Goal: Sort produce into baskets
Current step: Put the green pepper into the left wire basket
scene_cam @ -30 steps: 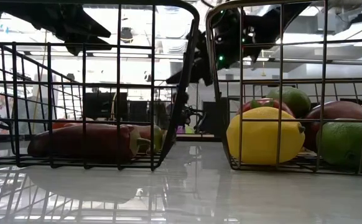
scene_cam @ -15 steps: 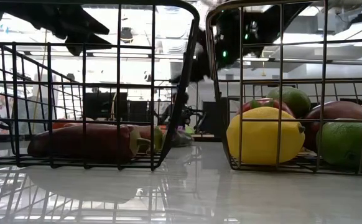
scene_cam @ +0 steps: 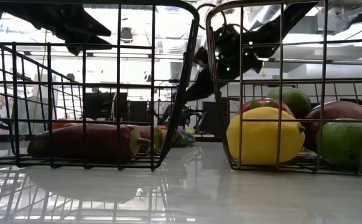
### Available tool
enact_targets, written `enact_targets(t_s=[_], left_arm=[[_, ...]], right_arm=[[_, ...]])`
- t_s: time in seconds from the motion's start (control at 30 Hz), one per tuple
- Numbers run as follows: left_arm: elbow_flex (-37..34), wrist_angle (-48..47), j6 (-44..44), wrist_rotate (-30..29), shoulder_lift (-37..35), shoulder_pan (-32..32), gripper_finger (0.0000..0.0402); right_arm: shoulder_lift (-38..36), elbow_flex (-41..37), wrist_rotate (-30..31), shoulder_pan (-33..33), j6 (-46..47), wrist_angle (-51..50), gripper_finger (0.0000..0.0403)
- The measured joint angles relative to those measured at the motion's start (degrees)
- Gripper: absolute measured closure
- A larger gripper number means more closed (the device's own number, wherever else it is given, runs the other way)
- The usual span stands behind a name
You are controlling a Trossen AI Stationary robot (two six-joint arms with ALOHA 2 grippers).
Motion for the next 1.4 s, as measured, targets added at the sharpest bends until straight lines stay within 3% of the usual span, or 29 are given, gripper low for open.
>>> enact_targets(t_s=[0.13, 0.4, 0.83, 1.07, 1.23, 1.4], left_arm=[[0.00, 0.93, 0.21, -0.01, 0.00, 0.00, 0.0139], [0.00, 1.17, -0.07, -0.03, 0.01, -0.04, 0.0139], [0.00, 1.05, 0.84, -0.09, 0.02, 0.04, 0.0139], [0.00, 1.03, 0.87, -0.14, 0.02, 0.06, 0.0139], [0.00, 0.92, 0.91, -0.29, 0.02, 0.07, 0.0139], [0.00, 0.87, 0.87, -0.31, 0.02, 0.06, 0.0139]], right_arm=[[3.73, 0.33, -3.54, -0.57, 0.05, -0.10, 0.0144], [10.43, 3.79, -3.56, -0.59, 0.29, -0.46, 0.0143], [10.44, 4.74, -9.22, -0.48, -6.47, -10.03, 0.0142], [10.12, 4.77, -9.10, 0.11, -10.33, -13.37, 0.0142], [9.92, 4.81, -4.85, 0.85, -17.61, -19.08, 0.0142], [9.44, 4.96, -3.79, 0.99, -18.28, -22.57, 0.0142]])
